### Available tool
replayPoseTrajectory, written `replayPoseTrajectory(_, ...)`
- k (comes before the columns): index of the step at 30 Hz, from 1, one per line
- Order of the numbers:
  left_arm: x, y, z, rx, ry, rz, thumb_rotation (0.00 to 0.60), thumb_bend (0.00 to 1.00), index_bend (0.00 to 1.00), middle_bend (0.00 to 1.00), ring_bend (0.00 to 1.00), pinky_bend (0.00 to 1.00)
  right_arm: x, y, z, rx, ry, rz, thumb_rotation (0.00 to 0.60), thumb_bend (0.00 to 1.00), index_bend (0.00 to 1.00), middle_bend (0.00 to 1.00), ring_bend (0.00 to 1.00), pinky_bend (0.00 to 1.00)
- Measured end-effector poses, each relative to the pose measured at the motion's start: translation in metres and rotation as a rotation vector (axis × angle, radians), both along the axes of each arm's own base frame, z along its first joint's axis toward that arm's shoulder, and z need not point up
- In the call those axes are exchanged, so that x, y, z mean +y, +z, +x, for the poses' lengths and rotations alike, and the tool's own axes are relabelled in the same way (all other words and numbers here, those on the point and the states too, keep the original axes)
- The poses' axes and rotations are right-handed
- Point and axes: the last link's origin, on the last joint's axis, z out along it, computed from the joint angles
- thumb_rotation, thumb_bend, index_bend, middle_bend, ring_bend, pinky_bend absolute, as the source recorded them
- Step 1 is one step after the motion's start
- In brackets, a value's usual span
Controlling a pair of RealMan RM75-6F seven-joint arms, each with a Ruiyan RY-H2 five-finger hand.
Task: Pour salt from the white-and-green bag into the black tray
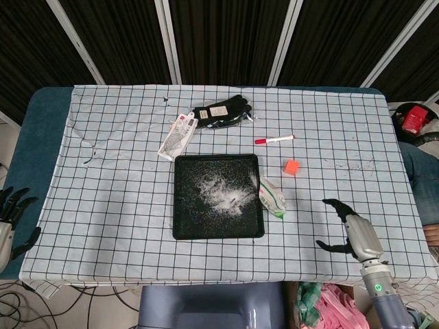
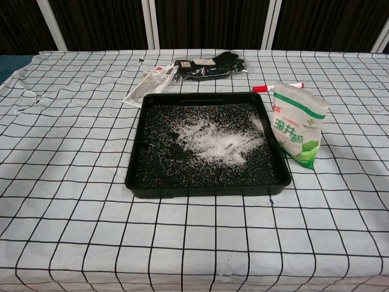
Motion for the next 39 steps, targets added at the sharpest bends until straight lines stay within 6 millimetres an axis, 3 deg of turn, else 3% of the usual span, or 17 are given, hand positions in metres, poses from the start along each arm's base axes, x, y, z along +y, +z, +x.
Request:
replayPoseTrajectory(6, -0.004, 0.004, -0.002, -0.017, 0.005, 0.026, 0.6, 0.32, 0.23, 0.14, 0.05, 0.09, -0.002, -0.041, 0.002, -0.037, -0.031, 0.005, 0.6, 0.05, 0.17, 0.14, 0.15, 0.26)
replayPoseTrajectory(16, -0.009, 0.007, 0.0, -0.015, 0.003, 0.046, 0.6, 0.32, 0.23, 0.14, 0.05, 0.08, -0.033, -0.09, 0.016, -0.137, -0.108, 0.009, 0.6, 0.03, 0.17, 0.15, 0.15, 0.25)
replayPoseTrajectory(39, -0.007, 0.012, -0.004, -0.023, 0.03, 0.068, 0.6, 0.32, 0.23, 0.14, 0.05, 0.08, -0.078, -0.132, 0.047, -0.19, -0.12, -0.04, 0.6, 0.03, 0.17, 0.16, 0.15, 0.25)
